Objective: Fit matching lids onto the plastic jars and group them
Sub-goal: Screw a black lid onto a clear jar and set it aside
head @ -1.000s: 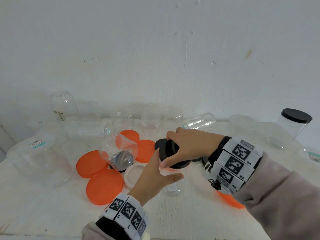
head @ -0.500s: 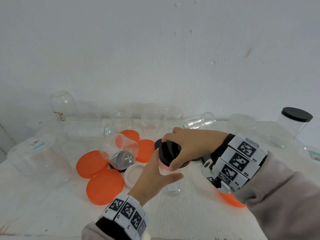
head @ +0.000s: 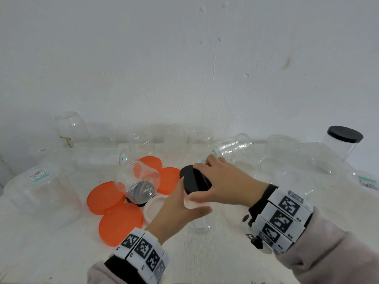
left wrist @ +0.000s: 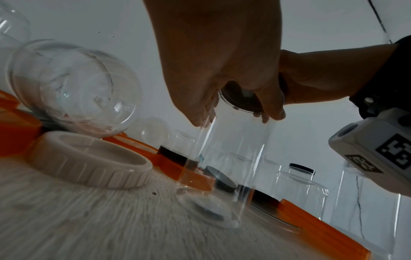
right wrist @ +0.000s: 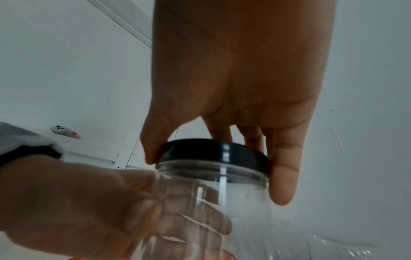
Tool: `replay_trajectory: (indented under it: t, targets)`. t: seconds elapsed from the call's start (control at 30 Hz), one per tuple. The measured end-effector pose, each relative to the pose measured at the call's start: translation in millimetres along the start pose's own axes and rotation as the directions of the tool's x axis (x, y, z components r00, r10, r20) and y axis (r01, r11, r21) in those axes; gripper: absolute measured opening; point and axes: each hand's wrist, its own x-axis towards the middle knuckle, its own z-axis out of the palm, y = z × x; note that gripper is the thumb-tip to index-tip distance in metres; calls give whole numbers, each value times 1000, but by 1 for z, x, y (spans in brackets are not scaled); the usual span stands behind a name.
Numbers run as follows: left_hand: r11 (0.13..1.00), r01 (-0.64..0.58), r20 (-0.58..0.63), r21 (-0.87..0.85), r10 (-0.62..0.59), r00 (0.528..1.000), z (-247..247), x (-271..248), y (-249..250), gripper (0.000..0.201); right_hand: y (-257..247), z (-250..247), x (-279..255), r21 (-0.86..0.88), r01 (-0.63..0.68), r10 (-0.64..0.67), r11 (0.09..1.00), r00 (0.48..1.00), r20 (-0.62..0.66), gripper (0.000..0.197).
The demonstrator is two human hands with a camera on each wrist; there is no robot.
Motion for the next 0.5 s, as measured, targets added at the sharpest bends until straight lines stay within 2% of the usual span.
replay_trajectory:
  t: [0.13, 0.23, 0.3, 0.4, 0.43, 0.5]
  targets:
    - [995, 1, 45, 101, -6, 999, -8, 3, 4, 78, 0, 8, -5, 65, -12, 15, 998, 999, -51, 66]
    - [949, -9, 116, 315, -29, 993, -23, 3, 5, 77, 3, 9, -11, 132, -20, 29, 991, 997, -68, 67]
    - [870, -14, 131, 493, -58, 990, -38, 4, 2, 74, 9, 5, -18, 194, -22, 35, 981, 997, -64, 67]
    - [751, -14, 47, 660, -23, 999, -65, 10, -3, 64, 26, -15, -31, 324, -39, 59, 945, 997, -51, 67]
    - [748, 4, -3, 664, -4, 1000, -74, 12, -4, 62, 35, -24, -35, 369, -47, 83, 928, 993, -82, 69]
    - [735, 61, -115, 676, 23, 993, -89, 15, -6, 56, 53, -48, -40, 449, -54, 170, 892, 960, -221, 71]
